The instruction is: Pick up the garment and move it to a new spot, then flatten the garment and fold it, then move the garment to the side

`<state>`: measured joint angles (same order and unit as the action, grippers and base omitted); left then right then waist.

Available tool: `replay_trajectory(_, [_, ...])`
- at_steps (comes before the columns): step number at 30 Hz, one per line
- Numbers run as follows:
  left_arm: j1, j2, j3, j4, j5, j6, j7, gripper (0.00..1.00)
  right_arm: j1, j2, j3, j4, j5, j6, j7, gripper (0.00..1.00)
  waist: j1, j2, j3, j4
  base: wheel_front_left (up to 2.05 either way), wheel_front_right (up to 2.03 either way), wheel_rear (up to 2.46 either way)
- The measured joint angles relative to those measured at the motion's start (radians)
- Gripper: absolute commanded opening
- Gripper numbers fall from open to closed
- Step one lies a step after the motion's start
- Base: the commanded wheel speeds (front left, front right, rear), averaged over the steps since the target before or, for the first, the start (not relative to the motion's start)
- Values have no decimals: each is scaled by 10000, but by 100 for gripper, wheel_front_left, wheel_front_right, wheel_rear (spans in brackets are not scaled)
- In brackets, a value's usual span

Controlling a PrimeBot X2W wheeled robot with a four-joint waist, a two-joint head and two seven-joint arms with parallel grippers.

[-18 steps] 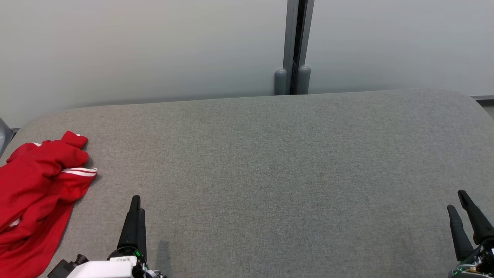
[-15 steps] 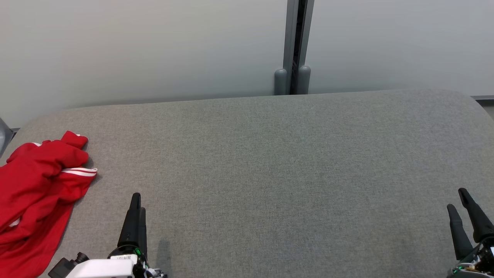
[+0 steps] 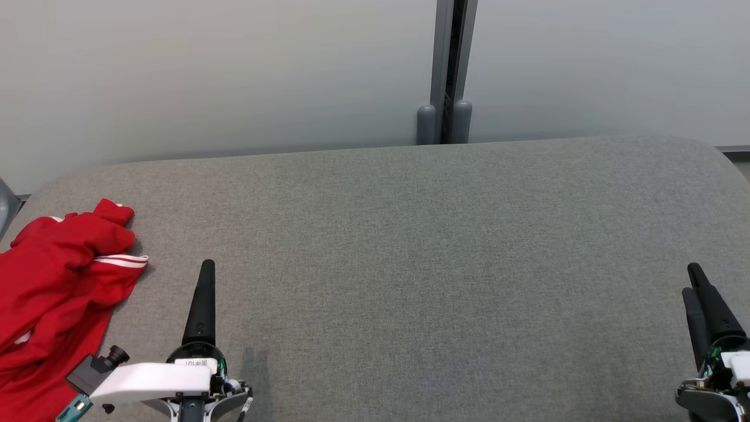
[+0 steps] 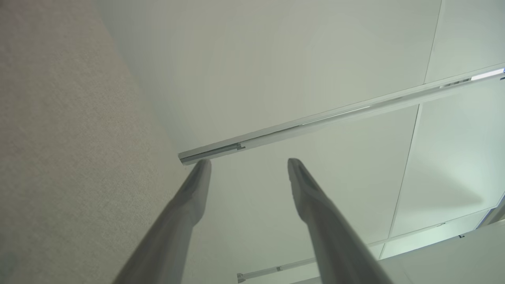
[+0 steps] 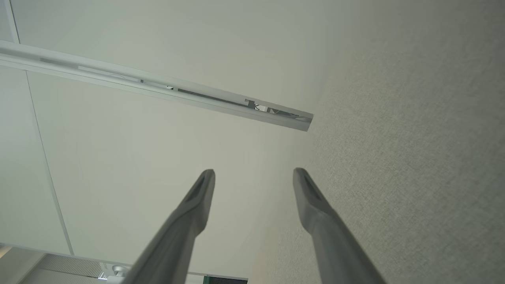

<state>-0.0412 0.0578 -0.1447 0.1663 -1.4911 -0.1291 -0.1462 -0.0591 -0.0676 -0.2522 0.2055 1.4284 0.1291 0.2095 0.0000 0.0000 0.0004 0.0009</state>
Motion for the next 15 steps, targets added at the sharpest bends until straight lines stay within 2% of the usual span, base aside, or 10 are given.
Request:
replay_trajectory(10, [-350, 8, 117, -194, 2255, 180, -144, 100, -274, -213, 403, -449, -2347, 0, -667, 100, 0, 0, -8, 19, 0, 0, 0])
replay_trajectory(15, [-531, 295, -77, -293, 3707, 410, -232, 100, -383, -326, 629, -759, -3630, 0, -974, 100, 0, 0, -9, 28, 0, 0, 0])
